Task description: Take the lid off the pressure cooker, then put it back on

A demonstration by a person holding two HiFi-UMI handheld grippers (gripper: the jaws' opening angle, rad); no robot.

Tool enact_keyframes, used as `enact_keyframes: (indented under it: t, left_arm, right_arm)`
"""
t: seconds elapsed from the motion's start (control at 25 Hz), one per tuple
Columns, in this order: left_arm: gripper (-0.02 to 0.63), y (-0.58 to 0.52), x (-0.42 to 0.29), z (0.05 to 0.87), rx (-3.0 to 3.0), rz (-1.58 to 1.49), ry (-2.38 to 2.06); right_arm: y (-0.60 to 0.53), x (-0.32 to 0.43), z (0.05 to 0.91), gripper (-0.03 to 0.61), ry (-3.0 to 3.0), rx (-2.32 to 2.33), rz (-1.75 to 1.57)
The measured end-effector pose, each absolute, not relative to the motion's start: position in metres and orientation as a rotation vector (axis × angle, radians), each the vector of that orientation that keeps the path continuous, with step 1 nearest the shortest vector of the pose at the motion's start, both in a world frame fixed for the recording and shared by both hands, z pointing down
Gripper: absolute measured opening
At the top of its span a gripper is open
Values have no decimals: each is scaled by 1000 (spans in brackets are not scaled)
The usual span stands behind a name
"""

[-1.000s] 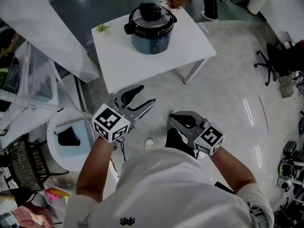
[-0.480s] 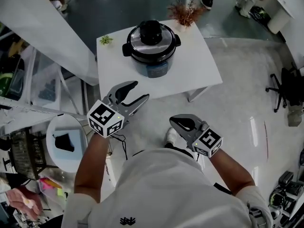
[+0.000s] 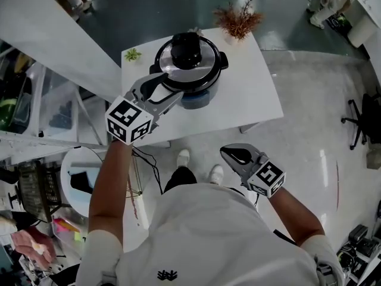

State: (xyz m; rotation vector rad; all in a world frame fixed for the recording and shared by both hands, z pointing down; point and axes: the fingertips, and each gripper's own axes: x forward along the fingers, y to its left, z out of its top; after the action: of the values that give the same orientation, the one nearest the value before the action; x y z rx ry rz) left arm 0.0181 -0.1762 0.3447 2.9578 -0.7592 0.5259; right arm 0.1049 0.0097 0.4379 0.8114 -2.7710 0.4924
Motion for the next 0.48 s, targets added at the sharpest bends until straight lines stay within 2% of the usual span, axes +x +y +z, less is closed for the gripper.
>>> enact_keyframes:
  t: [0.48]
  left_arm:
    - [305,-292,42,365,3075,653,-457]
  right_arm:
    - [-66,89,426,14,-2698,1030,480]
